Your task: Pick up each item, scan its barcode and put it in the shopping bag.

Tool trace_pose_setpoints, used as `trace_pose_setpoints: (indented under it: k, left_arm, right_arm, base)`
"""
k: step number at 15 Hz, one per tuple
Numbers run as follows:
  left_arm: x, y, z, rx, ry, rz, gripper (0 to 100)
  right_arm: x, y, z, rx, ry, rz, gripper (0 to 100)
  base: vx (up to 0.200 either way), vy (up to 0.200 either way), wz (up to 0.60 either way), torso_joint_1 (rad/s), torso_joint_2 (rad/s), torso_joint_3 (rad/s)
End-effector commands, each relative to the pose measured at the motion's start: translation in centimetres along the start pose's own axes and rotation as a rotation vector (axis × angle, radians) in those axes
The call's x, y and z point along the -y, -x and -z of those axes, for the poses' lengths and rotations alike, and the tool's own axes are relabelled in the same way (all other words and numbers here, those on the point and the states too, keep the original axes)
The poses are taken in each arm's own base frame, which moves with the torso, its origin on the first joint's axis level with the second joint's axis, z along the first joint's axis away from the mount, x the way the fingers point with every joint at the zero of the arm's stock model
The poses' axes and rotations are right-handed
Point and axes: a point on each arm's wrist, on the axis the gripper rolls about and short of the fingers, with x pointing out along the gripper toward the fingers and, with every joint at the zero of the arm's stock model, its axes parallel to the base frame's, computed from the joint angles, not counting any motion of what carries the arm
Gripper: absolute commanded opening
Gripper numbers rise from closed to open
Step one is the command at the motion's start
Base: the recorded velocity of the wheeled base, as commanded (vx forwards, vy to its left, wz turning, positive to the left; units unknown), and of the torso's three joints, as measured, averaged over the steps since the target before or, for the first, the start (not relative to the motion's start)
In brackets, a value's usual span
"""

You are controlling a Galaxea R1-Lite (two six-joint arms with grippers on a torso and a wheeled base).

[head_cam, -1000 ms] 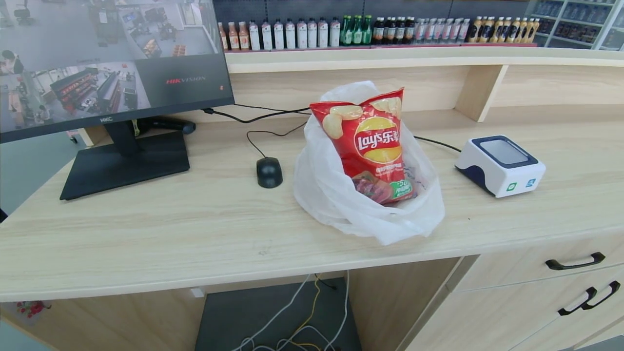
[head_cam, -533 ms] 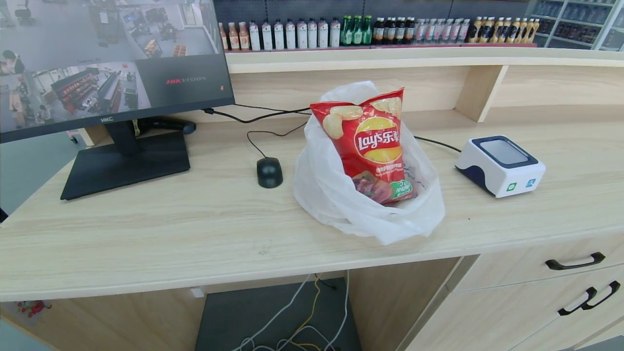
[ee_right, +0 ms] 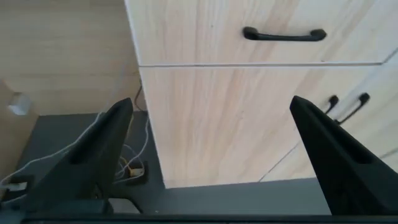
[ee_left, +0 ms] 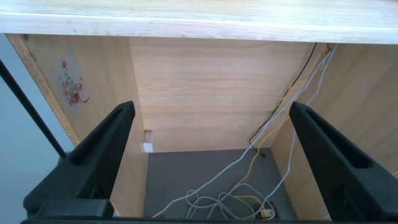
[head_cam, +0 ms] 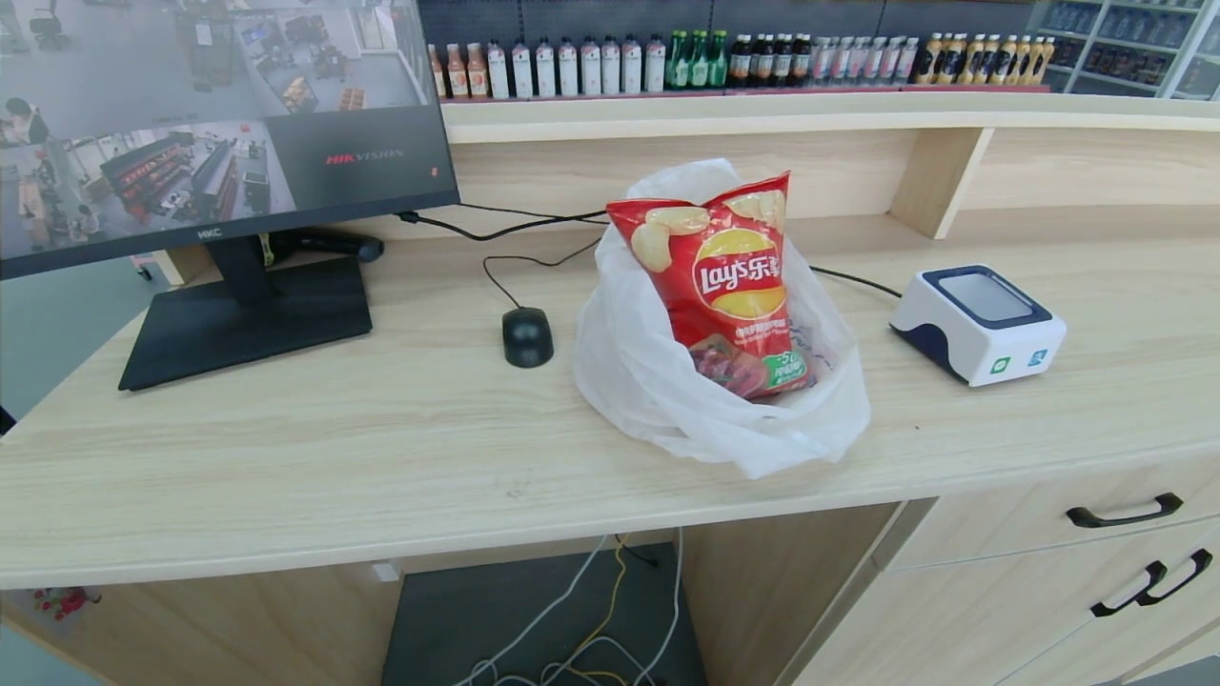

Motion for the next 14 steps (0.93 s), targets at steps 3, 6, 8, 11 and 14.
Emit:
trace_pose_setpoints:
  k: [3, 6, 8, 11, 14]
  left_arm:
    - [0.0, 0.0, 0.0, 0.001, 0.0, 0.0, 100]
    - [0.0, 0.0, 0.0, 0.001, 0.003, -0.002, 100]
    - [0.0, 0.0, 0.0, 0.001, 0.003, -0.002, 100]
    - [0.0, 0.0, 0.0, 0.001, 0.003, -0.002, 100]
    - [0.0, 0.0, 0.0, 0.001, 0.002, 0.0, 100]
  right_arm:
    - [-0.1, 0.8, 0.2, 0.078, -0.045, 0.113, 100]
    - [-0.2, 0.8, 0.7, 0.172, -0.126, 0.083, 100]
    - [-0.3, 0.8, 0.7, 0.182, -0.137, 0.024, 100]
    - [-0.6, 0.8, 0.9, 0.164, -0.1, -0.086, 100]
    - [-0.7, 0.7, 1.2, 0.135, -0.065, -0.102, 100]
  base:
    - [0.0, 0.0, 0.0, 0.0, 0.0, 0.0]
    - [0.0, 0.0, 0.0, 0.0, 0.0, 0.0]
    - [0.0, 0.0, 0.0, 0.0, 0.0, 0.0]
    - [0.0, 0.0, 0.0, 0.0, 0.0, 0.0]
    - [0.0, 0.0, 0.0, 0.0, 0.0, 0.0]
